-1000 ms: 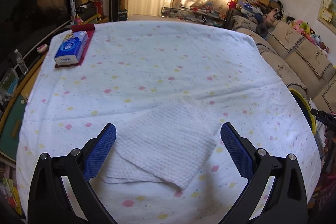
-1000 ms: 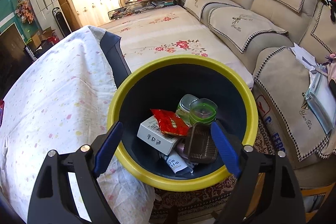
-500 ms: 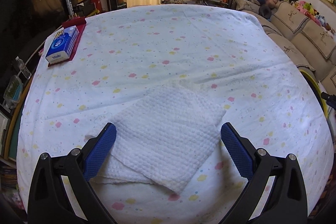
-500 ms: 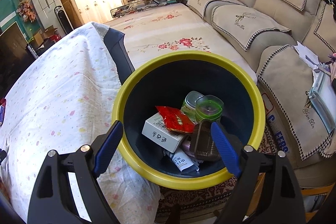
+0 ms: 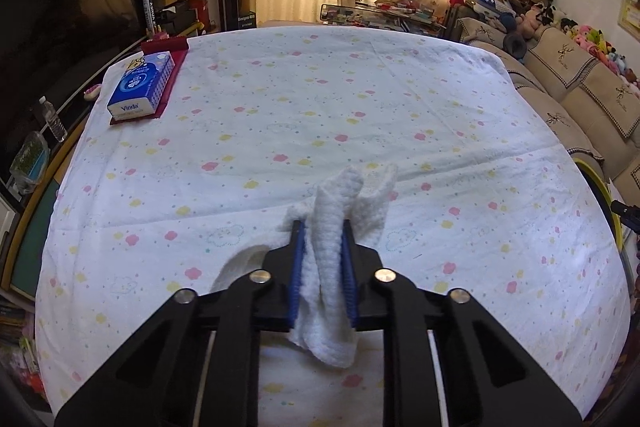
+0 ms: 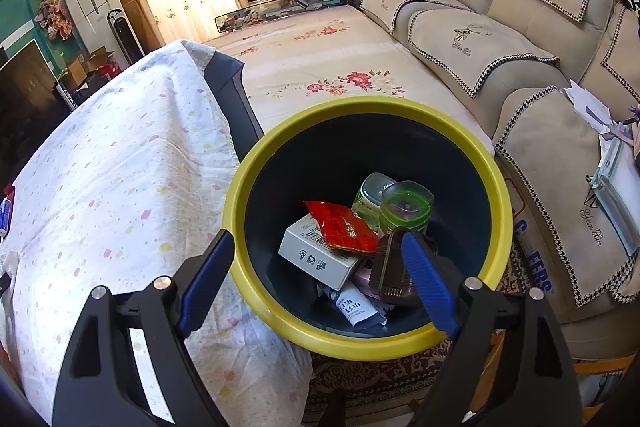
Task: Collect trash
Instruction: 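Carry the white towel over the bin and open the left gripper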
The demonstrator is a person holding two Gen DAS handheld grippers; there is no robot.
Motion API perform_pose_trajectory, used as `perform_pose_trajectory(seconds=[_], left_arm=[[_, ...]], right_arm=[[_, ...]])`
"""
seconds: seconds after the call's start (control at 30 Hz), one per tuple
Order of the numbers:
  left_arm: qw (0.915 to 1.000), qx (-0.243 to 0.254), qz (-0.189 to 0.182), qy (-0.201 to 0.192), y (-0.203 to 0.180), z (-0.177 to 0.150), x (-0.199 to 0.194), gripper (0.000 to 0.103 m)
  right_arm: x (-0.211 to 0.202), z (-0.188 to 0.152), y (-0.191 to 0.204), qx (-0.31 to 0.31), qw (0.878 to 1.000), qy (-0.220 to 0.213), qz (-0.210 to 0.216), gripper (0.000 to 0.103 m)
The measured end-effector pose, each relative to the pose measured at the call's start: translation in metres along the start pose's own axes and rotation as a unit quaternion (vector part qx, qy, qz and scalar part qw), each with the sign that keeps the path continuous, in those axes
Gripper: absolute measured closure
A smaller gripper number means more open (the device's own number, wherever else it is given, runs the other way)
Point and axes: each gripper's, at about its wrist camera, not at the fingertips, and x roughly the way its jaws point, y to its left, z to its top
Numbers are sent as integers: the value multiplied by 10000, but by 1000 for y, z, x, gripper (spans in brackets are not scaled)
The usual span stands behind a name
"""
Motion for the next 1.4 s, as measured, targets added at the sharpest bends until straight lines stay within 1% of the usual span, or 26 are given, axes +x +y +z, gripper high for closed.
perform_pose_trajectory(seconds=[0.03,0.17,0.3,0.43,0.53,0.63,0.73,0.87,0.93,1.0,1.13,1.27,1.4], left_arm=[[10000,20,15,-31,-1,0,-1,89],[9993,202,284,-139,-11,1,-9,90],[9992,301,208,-166,-31,8,-22,90],[9981,538,38,-292,-68,16,-37,90],[9960,801,-178,-359,-105,23,-46,90],[9925,1058,-495,-372,-149,30,-51,90],[9872,1298,-858,-351,-194,35,-54,90],[9758,1676,-1373,-276,-261,43,-55,90],[9682,1887,-1625,-254,-299,48,-54,90],[9612,2068,-1812,-225,-333,51,-52,90],[9497,2287,-2139,4,-398,56,-34,90],[9436,2385,-2256,426,-449,61,2,90],[9429,2379,-2203,766,-482,66,48,90]], right_arm=[[0,0,0,2,10000,-3,3,22],[-4,1,-3,65,9999,-69,50,22],[-12,2,-10,135,9997,-186,112,22],[-21,0,-18,133,9993,-299,178,22],[-29,-2,-30,159,9989,-390,188,22],[-37,-4,-46,261,9984,-476,180,22],[-45,-7,-68,434,9972,-579,165,22],[-53,-12,-94,597,9960,-648,131,22],[-56,-15,-105,634,9957,-671,86,22],[-60,-18,-113,655,9954,-694,57,22],[-66,-23,-125,669,9951,-734,-30,22],[-68,-25,-135,721,9947,-733,-62,22],[-68,-27,-141,774,9945,-708,-60,22]])
